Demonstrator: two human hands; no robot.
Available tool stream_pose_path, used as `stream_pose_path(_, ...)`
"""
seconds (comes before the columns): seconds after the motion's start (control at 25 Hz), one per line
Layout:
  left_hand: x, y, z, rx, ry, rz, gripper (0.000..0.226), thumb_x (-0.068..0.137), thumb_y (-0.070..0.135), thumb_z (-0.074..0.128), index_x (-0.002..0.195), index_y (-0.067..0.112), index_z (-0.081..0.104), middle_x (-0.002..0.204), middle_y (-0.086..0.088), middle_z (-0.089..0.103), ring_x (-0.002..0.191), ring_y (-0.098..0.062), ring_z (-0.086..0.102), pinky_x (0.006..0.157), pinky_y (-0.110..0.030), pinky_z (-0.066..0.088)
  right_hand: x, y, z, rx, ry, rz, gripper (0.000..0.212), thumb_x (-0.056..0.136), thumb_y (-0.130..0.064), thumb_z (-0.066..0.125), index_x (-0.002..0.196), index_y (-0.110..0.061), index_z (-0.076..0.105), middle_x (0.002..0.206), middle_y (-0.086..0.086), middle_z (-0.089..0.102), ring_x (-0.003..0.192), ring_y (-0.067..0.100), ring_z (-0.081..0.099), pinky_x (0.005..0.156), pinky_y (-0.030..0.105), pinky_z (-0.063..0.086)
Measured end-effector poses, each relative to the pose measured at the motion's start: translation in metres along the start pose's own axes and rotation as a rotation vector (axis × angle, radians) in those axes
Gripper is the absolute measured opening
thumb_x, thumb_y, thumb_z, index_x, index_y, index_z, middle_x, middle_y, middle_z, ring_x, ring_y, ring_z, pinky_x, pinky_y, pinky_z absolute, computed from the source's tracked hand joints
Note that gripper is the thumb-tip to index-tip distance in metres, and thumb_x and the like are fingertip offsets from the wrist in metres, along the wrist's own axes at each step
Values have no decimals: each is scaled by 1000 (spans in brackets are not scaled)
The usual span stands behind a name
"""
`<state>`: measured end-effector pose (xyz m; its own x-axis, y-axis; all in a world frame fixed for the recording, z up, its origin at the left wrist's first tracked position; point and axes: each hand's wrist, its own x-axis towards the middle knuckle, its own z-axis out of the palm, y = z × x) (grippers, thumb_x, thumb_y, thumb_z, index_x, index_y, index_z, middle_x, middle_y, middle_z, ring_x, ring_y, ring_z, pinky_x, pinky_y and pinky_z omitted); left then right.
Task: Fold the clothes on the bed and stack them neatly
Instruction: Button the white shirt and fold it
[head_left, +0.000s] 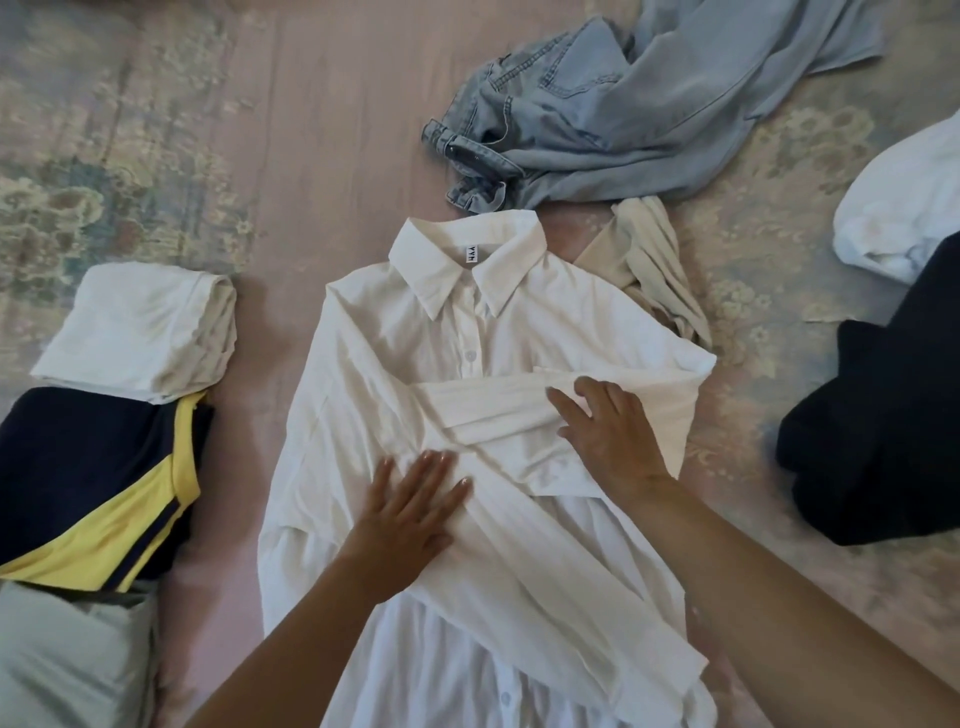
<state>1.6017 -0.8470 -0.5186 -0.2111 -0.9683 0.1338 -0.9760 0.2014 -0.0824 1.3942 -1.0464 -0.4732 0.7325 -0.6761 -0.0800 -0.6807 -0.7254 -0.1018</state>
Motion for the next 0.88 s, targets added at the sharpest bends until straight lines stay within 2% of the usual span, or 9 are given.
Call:
stream_pose_path(0.08,1,0,2,-39,24,4,66,105,41,24,161,14,3,153,-17,43,140,-33,42,108,-58,35,13,-3,-1,-7,-2,-15,37,57,2,89,89,-7,73,106,15,64,85,34,61,71,40,53)
stream_pose_path(0.2,1,-1,2,-59,28,28,59,109,39,16,161,16,4,169,-15,3,155,-32,12,119,-57,15,15,16,-7,-5,4,-31,24,57,6,82,74,-5,70,97,14,62,83,32,58,69,40,49)
stream_pose_path(0.32,-2,-1,1,-48,-7,7,58,109,39,14,162,18,4,169,-13,-3,143,-35,34,106,-63,33,3,60,-20,-12,-33,96,13,67,9,73,76,1,71,96,20,60,90,38,56,74,46,46)
stream_pose_path(0.44,-3,2,2,-42,-22,-28,58,109,41,9,162,20,0,169,-12,-6,136,-33,38,100,-62,38,0,114,-33,-52,-116,350,8,83,2,70,88,6,74,106,28,59,104,46,52,86,55,43)
stream_pose_path(0.52,-2,1,0,-45,-49,-31,57,109,40,8,162,19,2,169,-14,2,135,-33,41,101,-62,37,2,142,-40,-52,-118,502,16,91,-4,65,101,5,74,113,31,58,111,48,49,91,56,40)
stream_pose_path(0.6,4,1,-4,-48,-48,-18,55,110,36,10,158,13,23,159,-19,34,128,-34,53,97,-59,44,3,143,-41,-37,-102,523,25,93,-3,63,116,2,71,121,31,57,116,48,48,96,56,39)
stream_pose_path(0.72,38,6,-21,-219,75,-123,46,111,29,23,119,5,62,120,-19,67,100,-32,69,84,-47,51,-2,98,-39,70,-71,263,39,89,1,69,128,-1,65,132,29,57,120,48,52,99,56,44)
stream_pose_path(0.8,80,12,-30,-421,90,-322,38,108,28,36,114,2,64,114,-18,67,100,-31,67,84,-44,53,-10,54,-31,134,-5,65,42,80,0,78,121,0,69,125,27,63,111,44,62,90,51,52)
stream_pose_path(0.88,124,16,-34,-795,-36,-711,37,104,25,52,129,-2,58,123,-19,61,114,-34,61,96,-43,50,-18,20,-20,187,28,0,44,73,-6,83,115,0,72,121,23,68,105,39,66,85,45,56)
